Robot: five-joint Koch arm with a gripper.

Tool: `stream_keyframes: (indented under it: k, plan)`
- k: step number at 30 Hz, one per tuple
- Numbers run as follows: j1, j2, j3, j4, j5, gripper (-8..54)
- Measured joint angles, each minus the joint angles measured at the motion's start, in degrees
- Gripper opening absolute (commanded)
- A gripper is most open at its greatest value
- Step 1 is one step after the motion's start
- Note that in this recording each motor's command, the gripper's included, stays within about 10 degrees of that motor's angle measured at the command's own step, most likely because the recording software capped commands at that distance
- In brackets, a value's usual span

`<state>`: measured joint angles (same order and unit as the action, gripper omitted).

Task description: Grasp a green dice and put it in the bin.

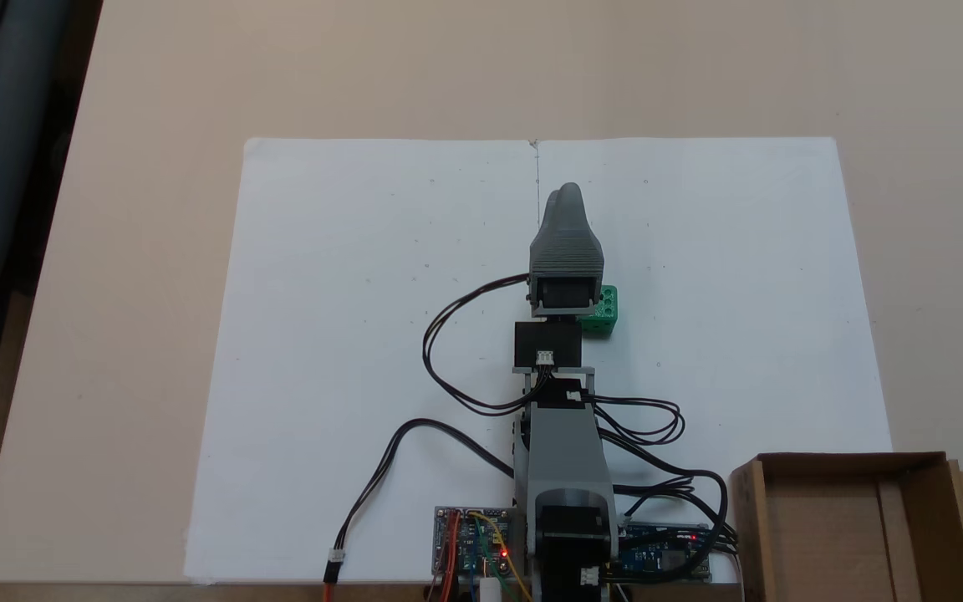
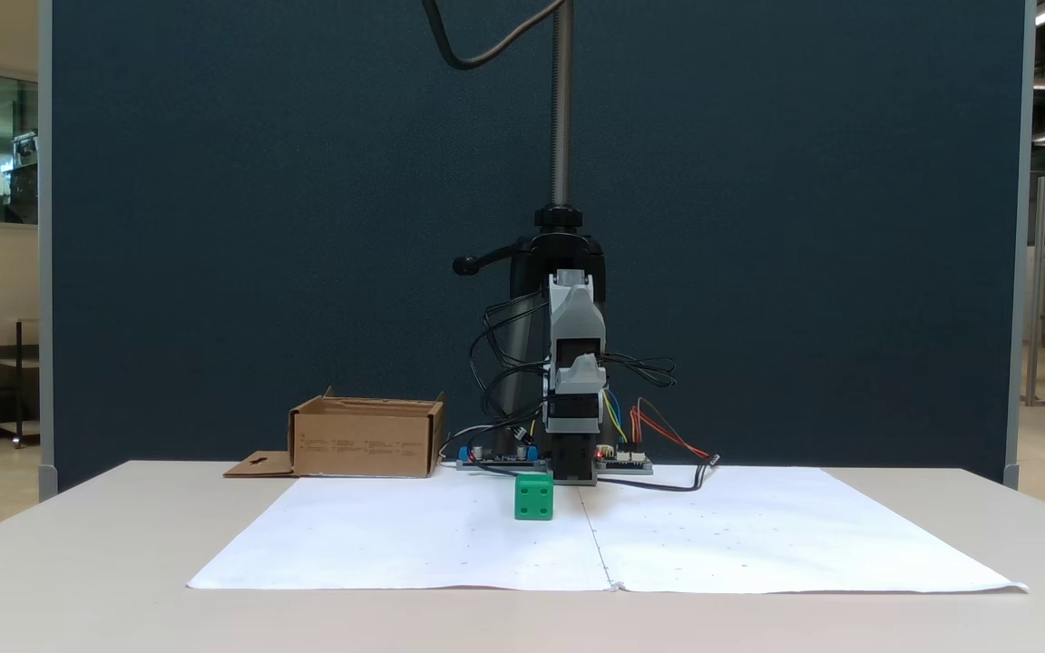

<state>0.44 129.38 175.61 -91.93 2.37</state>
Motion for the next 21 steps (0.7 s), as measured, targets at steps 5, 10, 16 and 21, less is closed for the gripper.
stream_keyframes:
  k: [5,10,16,21]
  plan:
    - [3.25,0.0,0.0,0.09,0.09,44.7]
    - [3.52,0.0,0.0,0.09,0.0,44.7]
    - [3.52,0.0,0.0,0.09,0.09,44.7]
    - [3.25,0.0,0.0,0.09,0.09,44.7]
